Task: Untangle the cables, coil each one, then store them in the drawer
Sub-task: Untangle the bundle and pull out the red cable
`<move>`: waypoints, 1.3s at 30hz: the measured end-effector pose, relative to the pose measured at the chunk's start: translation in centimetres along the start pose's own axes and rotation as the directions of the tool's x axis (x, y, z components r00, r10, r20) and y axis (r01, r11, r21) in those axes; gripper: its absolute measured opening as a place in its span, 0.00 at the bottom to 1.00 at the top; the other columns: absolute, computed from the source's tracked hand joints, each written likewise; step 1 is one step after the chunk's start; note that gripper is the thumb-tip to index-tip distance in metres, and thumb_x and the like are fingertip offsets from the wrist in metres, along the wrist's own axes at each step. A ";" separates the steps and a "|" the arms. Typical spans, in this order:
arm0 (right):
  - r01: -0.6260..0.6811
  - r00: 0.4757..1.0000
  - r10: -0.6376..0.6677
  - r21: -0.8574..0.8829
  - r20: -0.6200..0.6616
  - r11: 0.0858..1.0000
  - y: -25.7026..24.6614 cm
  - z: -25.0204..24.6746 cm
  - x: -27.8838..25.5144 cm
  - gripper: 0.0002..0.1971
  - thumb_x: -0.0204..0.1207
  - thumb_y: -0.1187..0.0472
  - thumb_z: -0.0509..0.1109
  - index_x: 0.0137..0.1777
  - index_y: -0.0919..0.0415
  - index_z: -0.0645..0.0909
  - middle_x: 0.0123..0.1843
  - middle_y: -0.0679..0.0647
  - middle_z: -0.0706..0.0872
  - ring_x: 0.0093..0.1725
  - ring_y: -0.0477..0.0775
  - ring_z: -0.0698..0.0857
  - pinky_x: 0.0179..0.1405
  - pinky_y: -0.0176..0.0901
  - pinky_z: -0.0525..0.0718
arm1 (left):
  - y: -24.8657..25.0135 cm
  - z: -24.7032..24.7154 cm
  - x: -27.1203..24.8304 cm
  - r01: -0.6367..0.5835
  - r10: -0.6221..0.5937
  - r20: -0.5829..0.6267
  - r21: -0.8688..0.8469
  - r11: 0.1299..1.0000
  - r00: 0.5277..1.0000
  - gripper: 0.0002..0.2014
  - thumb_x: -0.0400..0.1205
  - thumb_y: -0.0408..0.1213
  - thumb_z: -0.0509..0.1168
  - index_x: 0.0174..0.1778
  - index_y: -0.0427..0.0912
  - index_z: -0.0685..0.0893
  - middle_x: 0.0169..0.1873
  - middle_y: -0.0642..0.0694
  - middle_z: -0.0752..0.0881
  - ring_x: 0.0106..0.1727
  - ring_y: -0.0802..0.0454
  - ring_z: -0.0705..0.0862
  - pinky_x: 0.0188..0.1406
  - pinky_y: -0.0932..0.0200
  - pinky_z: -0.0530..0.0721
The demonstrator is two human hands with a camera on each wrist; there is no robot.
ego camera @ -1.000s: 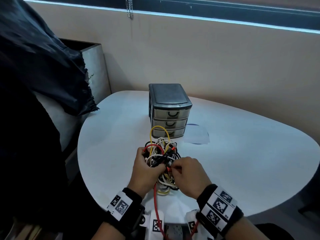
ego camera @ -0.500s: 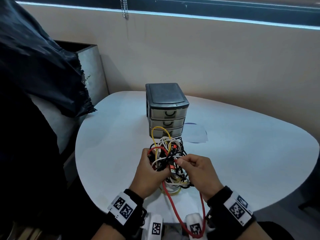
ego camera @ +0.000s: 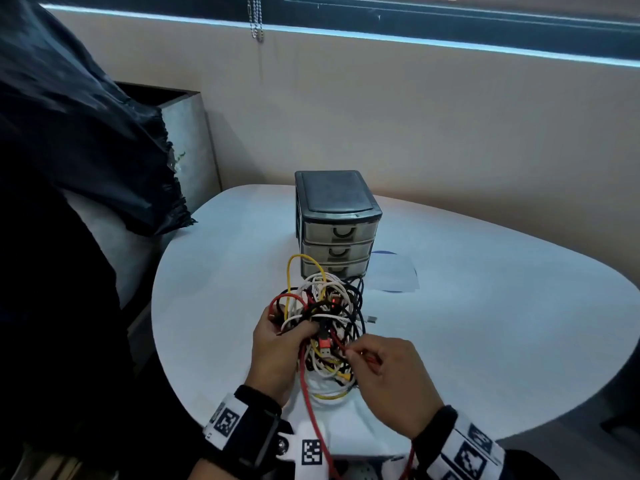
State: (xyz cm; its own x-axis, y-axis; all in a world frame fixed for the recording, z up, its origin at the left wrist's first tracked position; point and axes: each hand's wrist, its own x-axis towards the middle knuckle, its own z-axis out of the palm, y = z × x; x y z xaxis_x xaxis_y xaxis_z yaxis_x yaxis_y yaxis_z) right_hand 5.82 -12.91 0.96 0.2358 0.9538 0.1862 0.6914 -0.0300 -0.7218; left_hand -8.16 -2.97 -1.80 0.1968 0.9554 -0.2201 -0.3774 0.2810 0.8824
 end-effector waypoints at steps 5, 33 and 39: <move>0.042 0.996 -0.062 0.250 0.069 0.967 -3.5 -1.3 -0.6 0.07 0.78 0.62 0.73 0.39 0.53 0.89 0.29 0.43 0.87 0.28 0.45 0.84 0.31 0.40 0.80 | 0.6 -1.0 0.6 0.155 -0.157 0.000 -0.136 0.978 0.988 0.22 0.71 0.27 0.71 0.62 0.24 0.82 0.52 0.23 0.86 0.47 0.32 0.88 0.50 0.39 0.89; -0.053 0.981 0.079 0.151 -0.178 0.987 -2.4 -1.0 -0.9 0.06 0.76 0.60 0.76 0.43 0.45 0.90 0.39 0.40 0.87 0.32 0.40 0.83 0.34 0.27 0.76 | 1.6 0.1 -0.2 0.000 -0.010 -0.055 -0.179 0.984 0.998 0.13 0.79 0.21 0.69 0.60 0.30 0.83 0.51 0.33 0.89 0.49 0.40 0.89 0.48 0.47 0.89; 0.019 0.989 -0.038 -0.133 -0.144 0.991 -1.8 -0.1 -1.0 0.06 0.76 0.53 0.74 0.38 0.44 0.87 0.32 0.41 0.79 0.34 0.43 0.80 0.33 0.40 0.79 | 1.4 0.4 -0.6 0.089 -0.084 0.030 -0.282 0.955 0.996 0.23 0.75 0.25 0.71 0.67 0.29 0.80 0.60 0.27 0.87 0.54 0.35 0.89 0.51 0.44 0.91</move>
State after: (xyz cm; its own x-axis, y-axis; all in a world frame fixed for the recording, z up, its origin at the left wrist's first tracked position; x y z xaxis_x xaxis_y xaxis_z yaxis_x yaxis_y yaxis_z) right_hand 4.39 -13.85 2.09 0.3055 0.9010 0.3079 0.7802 -0.0515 -0.6234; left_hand -8.39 -3.21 -0.28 0.2547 0.9252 -0.2815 -0.5980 0.3794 0.7060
